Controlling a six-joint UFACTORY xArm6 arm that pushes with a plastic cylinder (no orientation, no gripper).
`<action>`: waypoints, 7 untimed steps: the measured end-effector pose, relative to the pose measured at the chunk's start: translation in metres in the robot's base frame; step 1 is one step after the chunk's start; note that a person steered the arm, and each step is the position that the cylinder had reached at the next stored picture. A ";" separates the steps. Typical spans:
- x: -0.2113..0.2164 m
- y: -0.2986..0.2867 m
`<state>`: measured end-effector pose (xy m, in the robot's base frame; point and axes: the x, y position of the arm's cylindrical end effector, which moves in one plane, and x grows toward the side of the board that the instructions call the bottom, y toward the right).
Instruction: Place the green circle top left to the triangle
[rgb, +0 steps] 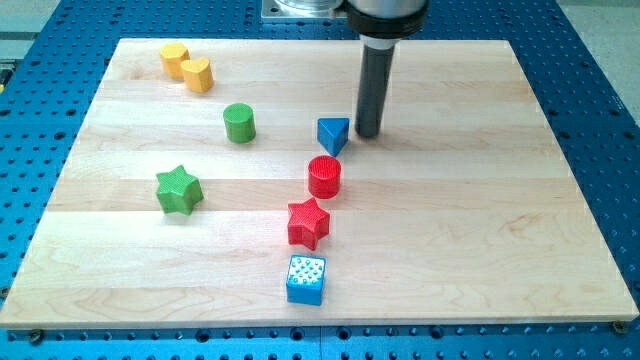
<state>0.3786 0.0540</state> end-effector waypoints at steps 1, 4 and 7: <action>0.002 -0.017; -0.068 0.015; -0.086 0.003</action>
<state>0.2928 0.0569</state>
